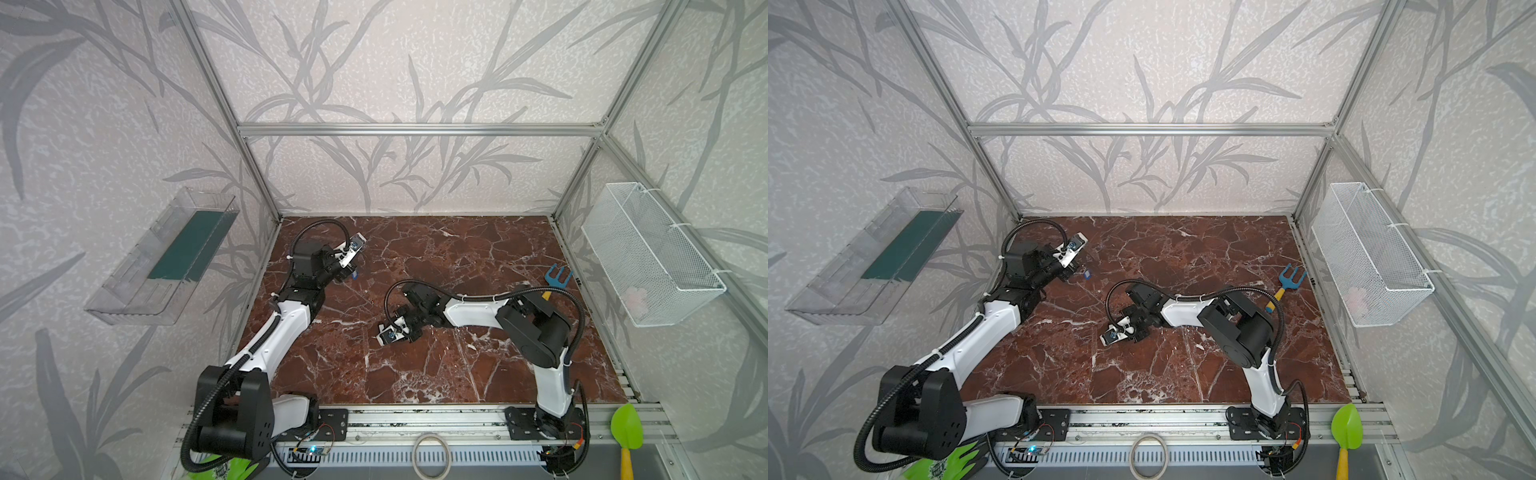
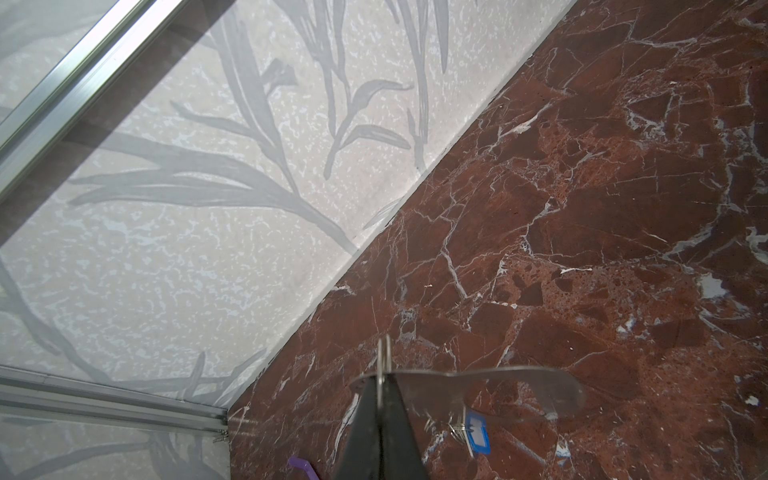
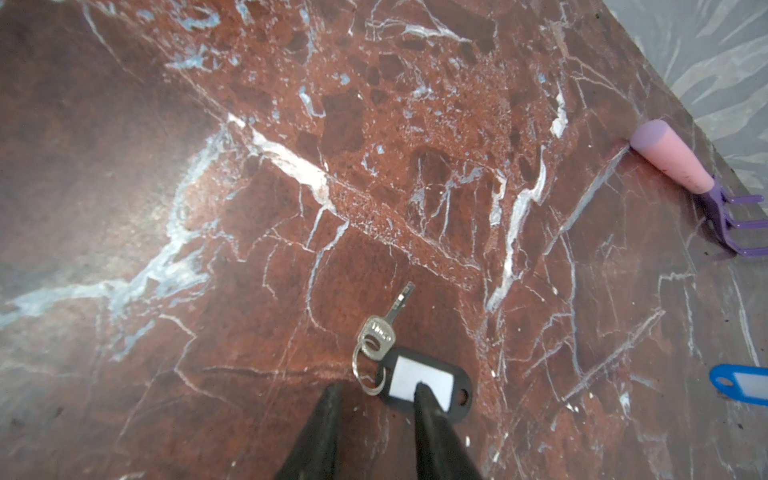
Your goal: Put the keys on the keyring
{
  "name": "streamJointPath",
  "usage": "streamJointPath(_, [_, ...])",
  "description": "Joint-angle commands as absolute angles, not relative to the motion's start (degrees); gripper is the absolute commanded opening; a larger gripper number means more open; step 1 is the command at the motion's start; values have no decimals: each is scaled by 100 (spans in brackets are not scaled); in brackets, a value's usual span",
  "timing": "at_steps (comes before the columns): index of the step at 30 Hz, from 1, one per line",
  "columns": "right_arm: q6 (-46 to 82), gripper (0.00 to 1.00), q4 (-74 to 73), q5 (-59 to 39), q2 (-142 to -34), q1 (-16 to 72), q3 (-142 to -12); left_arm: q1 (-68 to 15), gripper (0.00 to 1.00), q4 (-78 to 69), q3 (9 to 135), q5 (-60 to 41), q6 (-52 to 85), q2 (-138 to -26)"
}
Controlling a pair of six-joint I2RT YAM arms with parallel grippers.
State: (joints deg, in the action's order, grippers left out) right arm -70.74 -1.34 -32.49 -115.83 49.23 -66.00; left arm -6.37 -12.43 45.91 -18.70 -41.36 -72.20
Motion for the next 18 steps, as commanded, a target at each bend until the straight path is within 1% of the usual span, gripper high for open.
streamJointPath(1, [-7292, 30, 117, -3448, -11695, 4923, -6772, -651, 0, -1370, 4630, -1892, -4172, -7171])
streamJointPath(10, [-7329, 25, 9, -3406, -11831, 4979, -6838, -657, 0, -1389, 4629, -1892, -4173, -7192])
streamJointPath(12, [-7347, 22, 11, -3436, -11848, 4983, -6849, -658, 0, -1389, 4632, -1898, -4170, -7194])
streamJointPath(15, [-7347, 20, 0, -3441, -11877, 4988, -6869, -657, 0, -1389, 4639, -1891, -4179, -7203])
streamJointPath(18, [-7308, 14, -70, -3428, -11924, 5009, -6890, -655, 0, -1384, 4638, -1890, -4180, -7195])
